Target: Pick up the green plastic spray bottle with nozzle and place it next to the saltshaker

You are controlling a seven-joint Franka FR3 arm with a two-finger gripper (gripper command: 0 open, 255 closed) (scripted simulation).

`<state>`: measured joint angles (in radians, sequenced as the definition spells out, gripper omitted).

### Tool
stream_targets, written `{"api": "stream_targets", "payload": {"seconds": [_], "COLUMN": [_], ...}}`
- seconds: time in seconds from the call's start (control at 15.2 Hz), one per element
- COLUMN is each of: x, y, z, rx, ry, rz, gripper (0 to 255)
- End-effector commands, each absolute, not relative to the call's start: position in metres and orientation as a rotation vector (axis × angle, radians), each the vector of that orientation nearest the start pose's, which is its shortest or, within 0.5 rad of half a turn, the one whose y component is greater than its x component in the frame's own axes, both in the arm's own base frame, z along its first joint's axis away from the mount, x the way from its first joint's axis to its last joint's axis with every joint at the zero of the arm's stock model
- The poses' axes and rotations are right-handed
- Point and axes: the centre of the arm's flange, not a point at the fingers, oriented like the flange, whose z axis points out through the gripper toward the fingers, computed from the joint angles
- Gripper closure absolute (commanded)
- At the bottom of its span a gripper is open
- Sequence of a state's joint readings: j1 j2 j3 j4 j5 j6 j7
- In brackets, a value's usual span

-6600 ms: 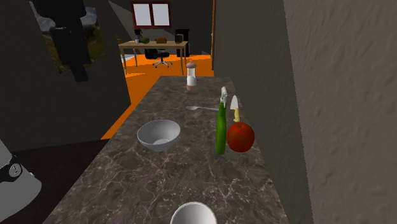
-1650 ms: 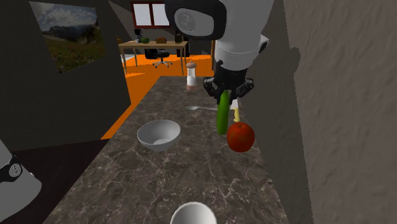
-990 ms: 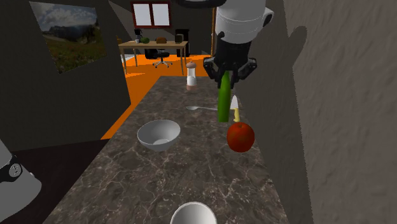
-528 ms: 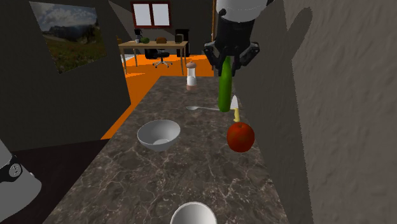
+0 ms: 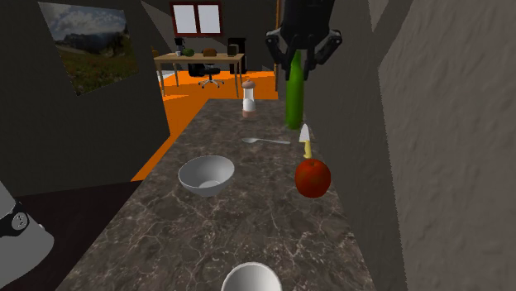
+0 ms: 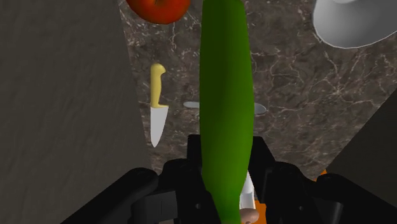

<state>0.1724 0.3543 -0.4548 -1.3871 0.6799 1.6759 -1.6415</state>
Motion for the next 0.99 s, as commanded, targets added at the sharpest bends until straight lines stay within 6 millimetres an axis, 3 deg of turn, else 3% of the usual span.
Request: {"api": "stream_targets", "payload": {"seconds": [0.0,0.92], "x": [0.659,0.659], "y": [-0.077,-0.077], "z": [0.547,0.621], "rx": [-2.199,-2.199], "ry": [-1.668,-1.669], "rz": [-0.579,-0.579], "gripper": [255,255]}}
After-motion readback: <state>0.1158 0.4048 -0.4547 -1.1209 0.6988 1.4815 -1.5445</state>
